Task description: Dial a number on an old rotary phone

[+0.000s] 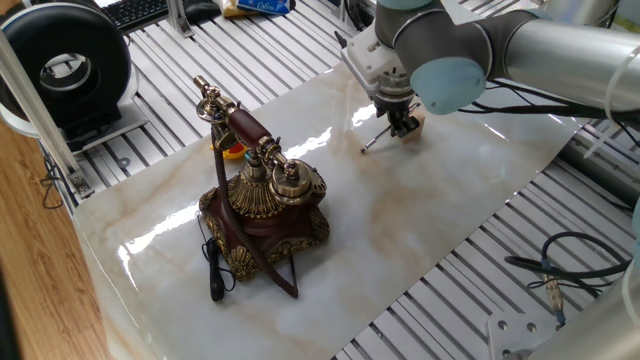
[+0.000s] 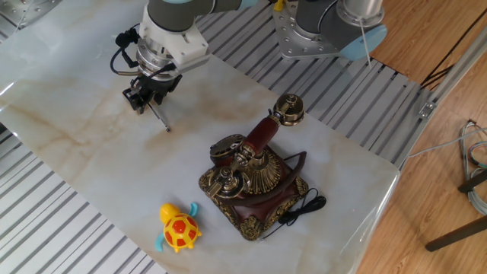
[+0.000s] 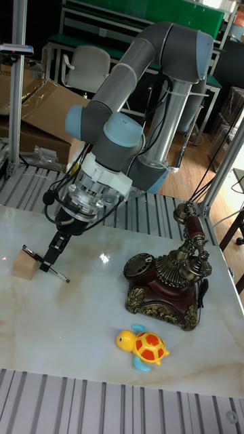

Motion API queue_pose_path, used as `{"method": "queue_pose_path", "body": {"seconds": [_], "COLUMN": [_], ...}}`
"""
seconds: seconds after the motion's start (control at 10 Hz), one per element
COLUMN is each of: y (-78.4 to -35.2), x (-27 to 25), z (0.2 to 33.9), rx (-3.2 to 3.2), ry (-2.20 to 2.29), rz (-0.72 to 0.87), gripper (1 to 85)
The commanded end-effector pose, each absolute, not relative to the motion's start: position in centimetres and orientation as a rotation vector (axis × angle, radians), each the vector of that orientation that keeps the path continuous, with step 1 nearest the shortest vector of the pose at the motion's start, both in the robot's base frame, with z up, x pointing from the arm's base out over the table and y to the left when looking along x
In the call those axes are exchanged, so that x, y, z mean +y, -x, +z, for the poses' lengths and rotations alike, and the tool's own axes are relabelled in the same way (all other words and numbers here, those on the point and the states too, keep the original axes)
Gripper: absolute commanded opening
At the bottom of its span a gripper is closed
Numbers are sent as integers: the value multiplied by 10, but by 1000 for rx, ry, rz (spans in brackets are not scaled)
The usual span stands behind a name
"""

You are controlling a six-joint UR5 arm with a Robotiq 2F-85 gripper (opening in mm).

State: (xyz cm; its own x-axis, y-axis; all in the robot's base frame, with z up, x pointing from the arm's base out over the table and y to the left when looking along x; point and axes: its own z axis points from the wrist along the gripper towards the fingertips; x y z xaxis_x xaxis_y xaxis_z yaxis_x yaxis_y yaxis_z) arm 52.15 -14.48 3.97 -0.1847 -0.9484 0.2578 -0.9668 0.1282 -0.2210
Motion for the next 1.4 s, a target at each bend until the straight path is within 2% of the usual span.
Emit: {"method": "queue_pose_path", "body": {"seconds": [0.0,1.3], "y": [-522,-511], "x": [-148,-156], "z": [36,26], "rx": [-2333,-2349], "ry": [-1976,-1974], "rz": [533,531], "gripper": [473,453]}}
